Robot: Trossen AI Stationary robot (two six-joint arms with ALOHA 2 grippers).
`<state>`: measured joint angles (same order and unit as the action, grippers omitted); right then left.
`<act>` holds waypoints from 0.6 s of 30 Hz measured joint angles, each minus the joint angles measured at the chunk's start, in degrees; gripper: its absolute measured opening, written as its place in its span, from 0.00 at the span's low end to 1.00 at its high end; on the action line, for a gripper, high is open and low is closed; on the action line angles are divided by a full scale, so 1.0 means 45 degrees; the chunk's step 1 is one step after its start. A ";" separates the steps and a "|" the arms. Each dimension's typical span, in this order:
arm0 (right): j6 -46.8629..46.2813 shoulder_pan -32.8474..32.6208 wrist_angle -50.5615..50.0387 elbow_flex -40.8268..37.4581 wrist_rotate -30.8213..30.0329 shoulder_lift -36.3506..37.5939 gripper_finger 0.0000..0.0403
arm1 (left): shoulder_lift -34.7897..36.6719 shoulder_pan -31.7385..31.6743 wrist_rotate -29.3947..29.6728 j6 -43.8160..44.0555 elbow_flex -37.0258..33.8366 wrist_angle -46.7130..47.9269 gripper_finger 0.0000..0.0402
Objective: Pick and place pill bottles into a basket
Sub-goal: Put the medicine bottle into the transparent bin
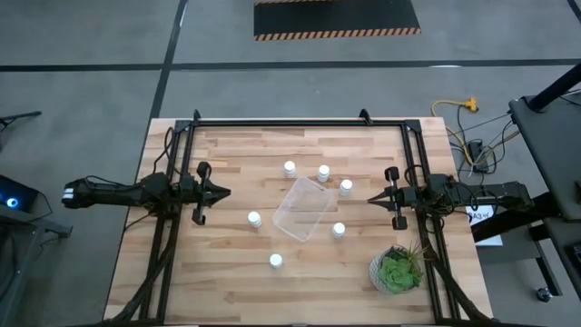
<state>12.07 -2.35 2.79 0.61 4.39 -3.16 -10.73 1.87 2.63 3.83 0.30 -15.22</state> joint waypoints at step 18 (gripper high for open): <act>-0.0018 0.0005 0.1954 0.0003 -0.0002 -0.0005 0.02 | -0.0004 0.0005 -0.0004 0.0001 0.0000 -0.1842 0.03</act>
<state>11.99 -2.33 11.58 0.62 4.38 -3.18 -10.74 1.89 2.61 3.84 0.30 -23.51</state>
